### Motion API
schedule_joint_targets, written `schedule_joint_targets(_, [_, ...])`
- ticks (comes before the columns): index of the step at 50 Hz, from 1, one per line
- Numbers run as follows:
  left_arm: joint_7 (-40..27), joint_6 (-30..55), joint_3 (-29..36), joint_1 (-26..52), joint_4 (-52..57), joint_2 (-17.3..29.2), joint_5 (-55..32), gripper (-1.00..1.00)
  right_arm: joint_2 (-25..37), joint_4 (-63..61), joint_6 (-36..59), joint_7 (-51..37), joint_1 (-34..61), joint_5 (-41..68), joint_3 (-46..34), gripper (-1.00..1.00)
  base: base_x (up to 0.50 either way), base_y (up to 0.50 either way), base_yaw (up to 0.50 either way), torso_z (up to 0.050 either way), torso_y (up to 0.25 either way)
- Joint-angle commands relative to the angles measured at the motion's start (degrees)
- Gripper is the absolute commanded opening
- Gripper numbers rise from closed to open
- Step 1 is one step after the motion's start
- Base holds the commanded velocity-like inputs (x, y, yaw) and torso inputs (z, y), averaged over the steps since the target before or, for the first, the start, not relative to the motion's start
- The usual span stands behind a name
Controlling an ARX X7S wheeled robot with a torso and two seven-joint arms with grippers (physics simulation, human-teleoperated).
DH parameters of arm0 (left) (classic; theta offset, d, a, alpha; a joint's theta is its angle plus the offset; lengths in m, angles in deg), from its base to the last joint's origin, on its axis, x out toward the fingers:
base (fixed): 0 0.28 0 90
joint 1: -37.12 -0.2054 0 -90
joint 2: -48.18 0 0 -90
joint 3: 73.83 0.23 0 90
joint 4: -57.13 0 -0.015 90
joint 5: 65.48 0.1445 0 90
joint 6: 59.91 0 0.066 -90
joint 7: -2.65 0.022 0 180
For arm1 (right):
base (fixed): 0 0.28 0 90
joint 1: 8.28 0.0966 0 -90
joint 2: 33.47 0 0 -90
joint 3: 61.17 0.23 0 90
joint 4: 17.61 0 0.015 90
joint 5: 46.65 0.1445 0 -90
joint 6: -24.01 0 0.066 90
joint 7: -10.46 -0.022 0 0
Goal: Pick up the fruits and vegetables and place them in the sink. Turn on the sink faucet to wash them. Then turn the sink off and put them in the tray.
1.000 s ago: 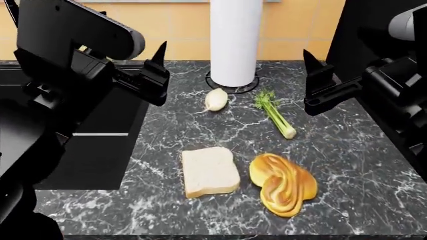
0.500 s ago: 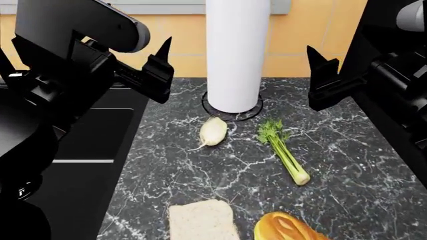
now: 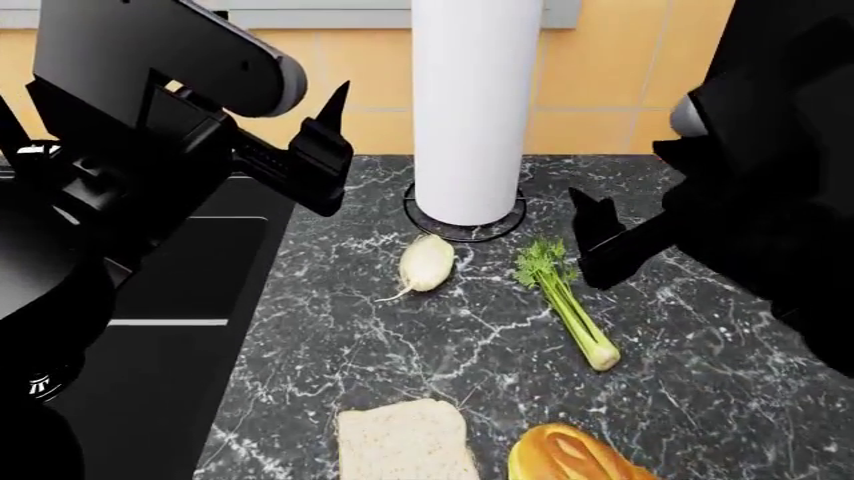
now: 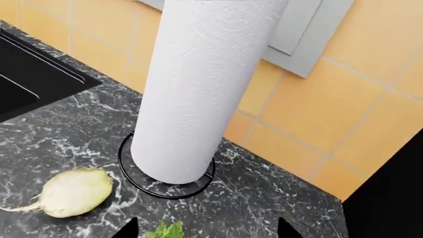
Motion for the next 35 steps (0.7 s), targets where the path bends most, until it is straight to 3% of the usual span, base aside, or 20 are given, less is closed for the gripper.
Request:
schedule_joint_targets(1, [-1.7,-1.1,0.5,-0.1,-0.7,1.1,-2.1,1.00,2.6,6.8,-0.1,-2.8,3.2,5.8,-8.8,1.00,0.00,0.00,0.00,0.000,0.000])
schedule_joint_targets(15, [-3.1,-1.9,1.0,-0.1,-1.3,2.0,-3.8,1.00,2.7,9.7,-2.7,0.2,2.6,10.2,-13.8,1.00,0.00,0.00,0.00,0.000,0.000])
schedule_joint_targets(35, [-4.4,-4.2,2.5,-0.6,-2.2,3.5,-5.3,1.00,4.4,11.4,-6.0,3.9,-1.6,4.2,-21.1,1.00,0.00,0.00,0.00,0.000,0.000])
